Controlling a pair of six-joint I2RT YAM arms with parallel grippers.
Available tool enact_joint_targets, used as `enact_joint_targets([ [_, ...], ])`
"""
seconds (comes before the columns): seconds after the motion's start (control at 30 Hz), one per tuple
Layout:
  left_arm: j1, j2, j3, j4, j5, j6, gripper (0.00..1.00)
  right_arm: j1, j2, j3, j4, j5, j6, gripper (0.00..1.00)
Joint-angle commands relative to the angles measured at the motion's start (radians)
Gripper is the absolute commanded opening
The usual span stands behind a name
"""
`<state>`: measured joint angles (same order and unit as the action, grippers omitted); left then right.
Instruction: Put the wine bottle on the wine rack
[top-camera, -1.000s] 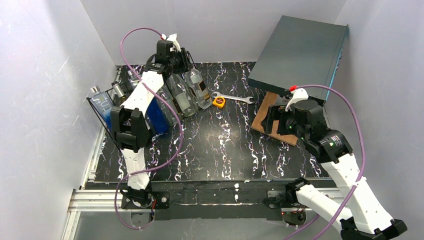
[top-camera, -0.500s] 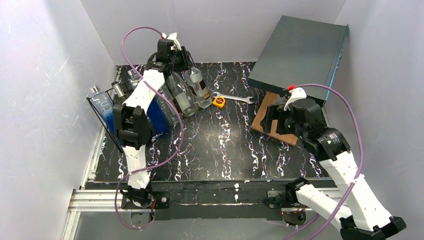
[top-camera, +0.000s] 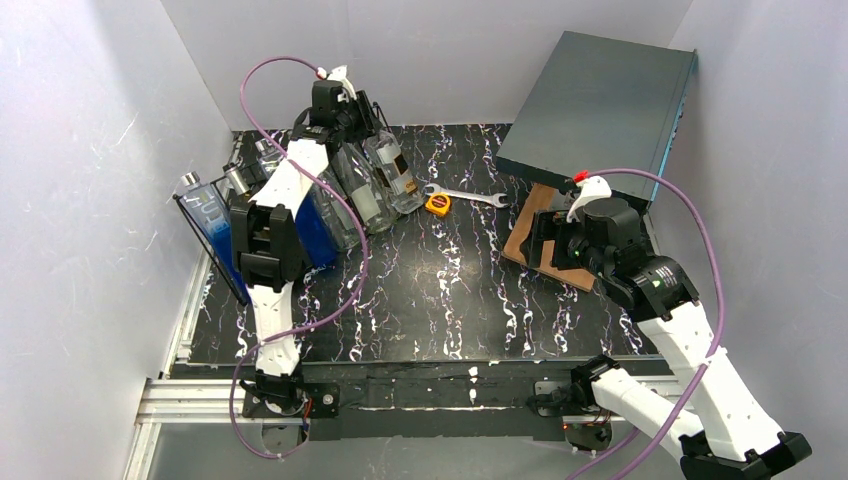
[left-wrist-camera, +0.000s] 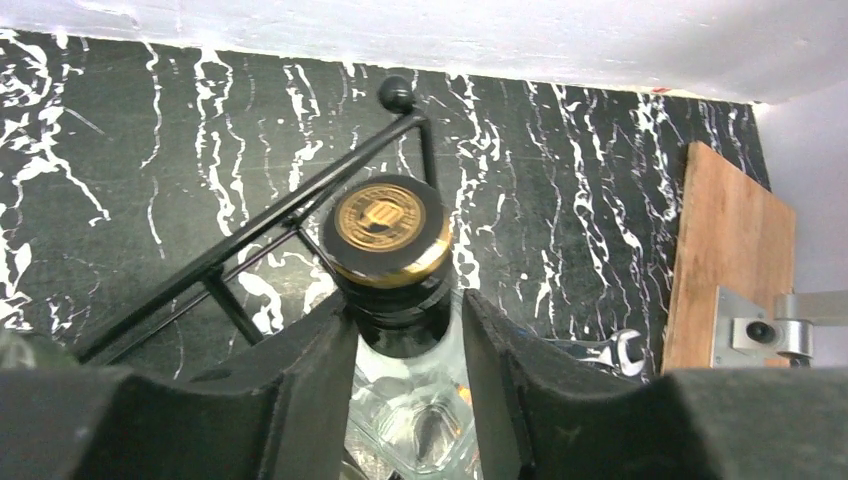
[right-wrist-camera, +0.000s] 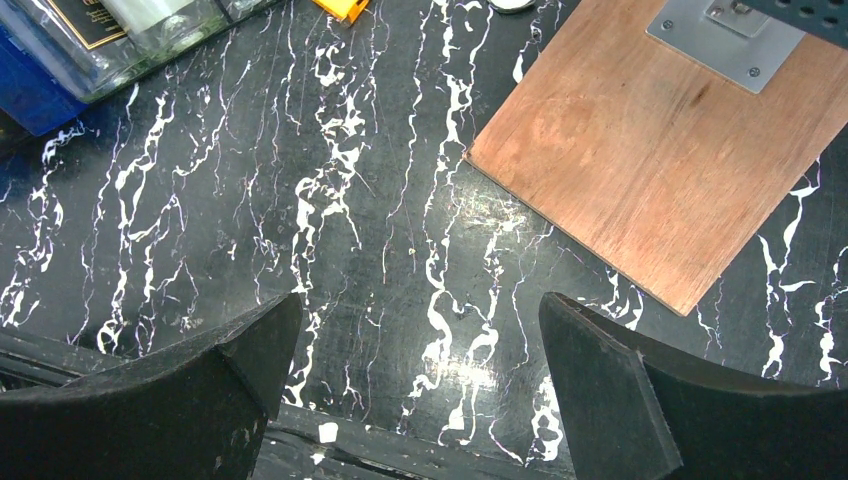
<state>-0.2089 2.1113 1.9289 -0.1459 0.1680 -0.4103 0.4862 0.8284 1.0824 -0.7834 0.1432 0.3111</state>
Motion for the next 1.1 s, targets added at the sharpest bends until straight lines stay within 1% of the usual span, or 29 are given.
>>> enact_joint_targets([
  [0.0,0.009,0.001,0.019,-0.035,-0.024,0.034,0.46,0.002,-0.010,-0.002,0.025,0.005,0.000,0.98],
  [0.1,0.009,-0.009,0.016,-0.035,-0.019,0.039,0.57,0.002,-0.010,-0.001,0.029,-0.001,0.002,0.98],
  [0.27,0.010,-0.034,0.015,-0.050,-0.018,0.042,0.65,0.002,-0.009,0.002,0.032,-0.008,0.002,0.98],
  [0.53,0.009,-0.136,-0.057,-0.039,-0.015,0.050,0.69,0.002,-0.019,0.001,0.032,-0.016,0.011,0.98],
  [0.9,0.009,-0.226,-0.046,-0.139,-0.036,0.123,0.72,0.002,-0.024,0.015,0.025,-0.015,0.013,0.98],
  [1.07,0.009,-0.291,-0.063,-0.163,-0.022,0.123,0.74,0.001,-0.026,0.027,0.018,-0.009,0.010,0.98],
])
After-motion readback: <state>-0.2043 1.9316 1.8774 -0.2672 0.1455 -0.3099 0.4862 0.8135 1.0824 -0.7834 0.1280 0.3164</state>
